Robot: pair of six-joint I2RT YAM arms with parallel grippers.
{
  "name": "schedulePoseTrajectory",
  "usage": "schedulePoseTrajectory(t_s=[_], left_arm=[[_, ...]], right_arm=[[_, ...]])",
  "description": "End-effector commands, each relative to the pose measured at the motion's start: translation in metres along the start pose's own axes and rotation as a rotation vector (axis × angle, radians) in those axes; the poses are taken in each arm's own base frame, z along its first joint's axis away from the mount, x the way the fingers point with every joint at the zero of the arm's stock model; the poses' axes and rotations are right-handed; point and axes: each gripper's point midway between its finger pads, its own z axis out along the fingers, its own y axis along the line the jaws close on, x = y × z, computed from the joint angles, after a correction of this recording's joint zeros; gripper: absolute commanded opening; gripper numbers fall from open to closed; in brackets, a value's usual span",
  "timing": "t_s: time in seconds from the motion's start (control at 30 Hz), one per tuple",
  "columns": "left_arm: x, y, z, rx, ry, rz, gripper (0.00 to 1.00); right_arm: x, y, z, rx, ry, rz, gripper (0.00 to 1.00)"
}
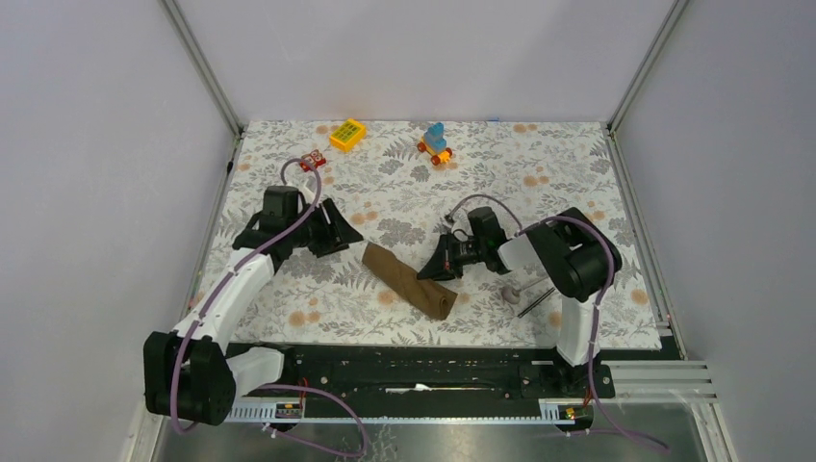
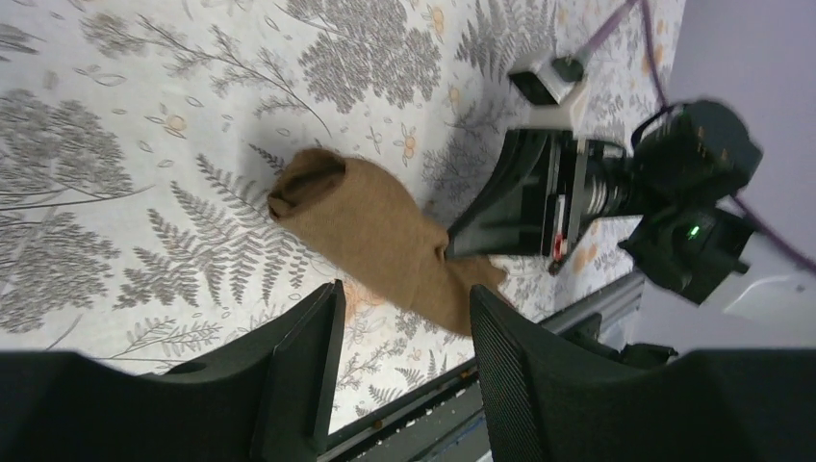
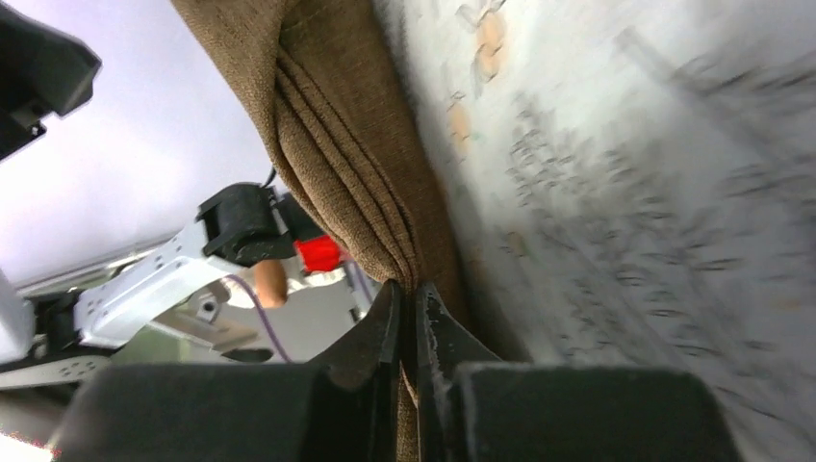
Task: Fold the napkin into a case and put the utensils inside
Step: Turn over the smaller rectangle-folded napkin at the center of the board, then smooth out the smaller rectangle-folded napkin at the center of the board.
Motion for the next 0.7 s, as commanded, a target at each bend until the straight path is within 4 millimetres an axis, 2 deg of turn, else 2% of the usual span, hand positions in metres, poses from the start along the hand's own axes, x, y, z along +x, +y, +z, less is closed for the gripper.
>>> schedulePoseTrajectory(t_s=[0.0,0.03,0.1,0.2,0.23,0.3,0.33,0.4,0.47,0.5,0.57,0.67], left_arm=[[0.017,-0.027,0.016,0.167,0.066,0.032,0.56],[0.023,-0.031,0.023,0.177,0.084,0.03,0.56],[0.035,-0.041,0.036,0.197,0.117,0.04,0.56],[0.044,-0.051,0.057,0.205,0.142,0.038,0.54],[0.044,-0.054,0.063,0.214,0.136,0.039,0.54],[0.043,-0.055,0.075,0.211,0.128,0.021,0.54],[0.043,-0.056,0.081,0.208,0.12,0.013,0.54],[0.041,-0.051,0.092,0.186,0.105,-0.003,0.53],[0.039,-0.04,0.104,0.135,0.086,-0.018,0.5],[0.038,-0.034,0.109,0.11,0.078,-0.023,0.49],[0.035,-0.022,0.118,0.06,0.062,-0.023,0.49],[0.037,-0.002,0.134,-0.017,0.073,-0.012,0.49]], right_arm=[[-0.017,-0.031,-0.024,0.252,0.019,-0.172,0.18],[-0.02,-0.042,-0.034,0.348,0.014,-0.19,0.26],[-0.034,-0.043,-0.058,0.509,-0.053,-0.272,0.37],[-0.049,-0.006,-0.092,0.613,-0.163,-0.405,0.51],[-0.048,0.005,-0.102,0.646,-0.179,-0.434,0.55],[-0.041,0.023,-0.107,0.66,-0.173,-0.49,0.58],[-0.033,0.03,-0.105,0.639,-0.154,-0.5,0.58],[-0.009,0.04,-0.086,0.531,-0.086,-0.493,0.55],[0.014,0.045,-0.064,0.392,-0.017,-0.455,0.46],[0.022,0.042,-0.056,0.35,0.002,-0.428,0.4],[0.024,0.025,-0.052,0.352,-0.008,-0.389,0.29],[0.013,-0.018,-0.06,0.476,-0.077,-0.35,0.23]])
